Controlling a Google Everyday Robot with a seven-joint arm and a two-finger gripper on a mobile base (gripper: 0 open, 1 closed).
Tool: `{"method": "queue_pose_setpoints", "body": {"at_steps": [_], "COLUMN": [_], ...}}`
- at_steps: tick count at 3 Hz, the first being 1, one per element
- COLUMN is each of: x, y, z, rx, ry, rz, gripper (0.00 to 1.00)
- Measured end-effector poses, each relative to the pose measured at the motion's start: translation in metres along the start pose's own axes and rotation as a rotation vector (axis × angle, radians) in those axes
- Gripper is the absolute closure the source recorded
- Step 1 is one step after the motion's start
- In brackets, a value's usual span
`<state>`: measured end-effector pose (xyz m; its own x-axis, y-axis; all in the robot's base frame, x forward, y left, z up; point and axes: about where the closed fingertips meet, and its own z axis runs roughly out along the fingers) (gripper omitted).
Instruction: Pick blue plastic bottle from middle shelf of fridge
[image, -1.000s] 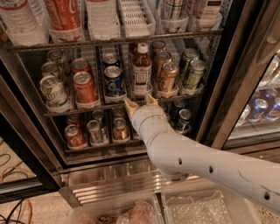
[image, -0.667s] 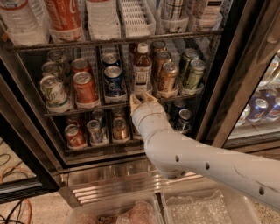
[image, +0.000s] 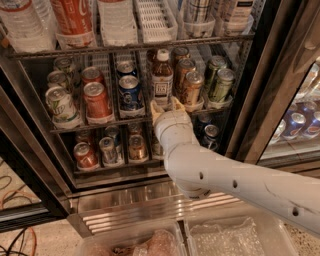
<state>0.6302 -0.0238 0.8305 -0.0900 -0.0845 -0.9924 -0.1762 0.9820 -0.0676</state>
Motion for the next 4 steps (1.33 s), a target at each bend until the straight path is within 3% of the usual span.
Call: {"method": "queue_pose_setpoints", "body": {"at_steps": [1,4], "x": [-0.003,-0.016], "y": [-0.003,0.002], "z": [0.004,0.033], "rx": [0.013,-0.014], "ry": [-0.007,-0.043], "rz": [-0.003,-0.010], "gripper": [0.35,0.35]}}
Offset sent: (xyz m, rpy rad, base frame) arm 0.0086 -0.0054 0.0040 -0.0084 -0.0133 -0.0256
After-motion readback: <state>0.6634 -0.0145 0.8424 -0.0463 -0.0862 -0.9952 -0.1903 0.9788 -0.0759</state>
